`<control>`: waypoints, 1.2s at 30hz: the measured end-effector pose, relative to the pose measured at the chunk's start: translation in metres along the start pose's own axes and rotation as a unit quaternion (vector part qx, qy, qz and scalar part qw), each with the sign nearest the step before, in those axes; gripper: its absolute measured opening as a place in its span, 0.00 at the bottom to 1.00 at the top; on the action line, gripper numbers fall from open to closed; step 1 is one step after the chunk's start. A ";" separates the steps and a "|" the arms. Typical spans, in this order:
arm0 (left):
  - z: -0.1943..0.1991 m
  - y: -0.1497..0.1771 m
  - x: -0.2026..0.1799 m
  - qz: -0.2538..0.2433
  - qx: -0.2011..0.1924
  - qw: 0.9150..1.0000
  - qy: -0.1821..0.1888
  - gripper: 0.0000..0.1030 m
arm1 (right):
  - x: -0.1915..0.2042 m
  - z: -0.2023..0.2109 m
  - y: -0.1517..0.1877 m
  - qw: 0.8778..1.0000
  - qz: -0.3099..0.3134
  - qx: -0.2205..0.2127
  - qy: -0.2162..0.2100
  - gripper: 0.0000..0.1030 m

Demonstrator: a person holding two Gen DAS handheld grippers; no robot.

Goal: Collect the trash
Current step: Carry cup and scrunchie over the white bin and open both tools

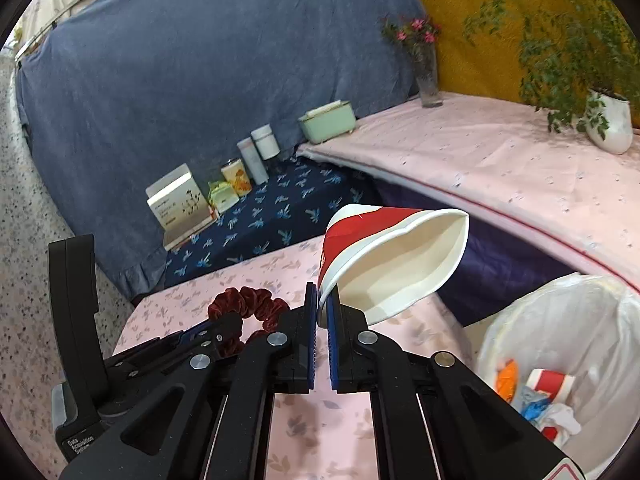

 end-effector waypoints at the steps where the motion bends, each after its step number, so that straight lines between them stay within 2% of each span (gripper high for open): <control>1: 0.005 -0.001 -0.008 -0.005 -0.003 1.000 0.003 0.12 | -0.005 0.009 -0.003 1.000 -0.003 -0.007 0.003 0.05; 11: 0.043 0.004 -0.101 -0.059 -0.021 0.997 0.039 0.12 | -0.059 0.084 -0.019 0.998 -0.024 -0.054 0.036 0.05; 19: 0.056 0.017 -0.163 -0.097 -0.020 0.993 0.067 0.12 | -0.110 0.129 -0.012 0.994 -0.047 -0.071 0.067 0.05; 28: 0.057 0.036 -0.216 -0.134 -0.010 0.987 0.089 0.12 | -0.151 0.151 0.002 0.992 -0.072 -0.064 0.085 0.05; 36: 0.053 0.043 -0.236 -0.144 0.004 0.985 0.098 0.13 | -0.169 0.154 0.009 0.992 -0.081 -0.046 0.086 0.05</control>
Point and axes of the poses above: each gripper's, at about its wrist camera, not at the fingertips, and z roughly against the way its jaws point, x to its left, y to its underside, the point moved 4 cm from there along -z, roughly the way its jaws point, and after that the axes turned 5 degrees about -y, right-handed, at the moved point
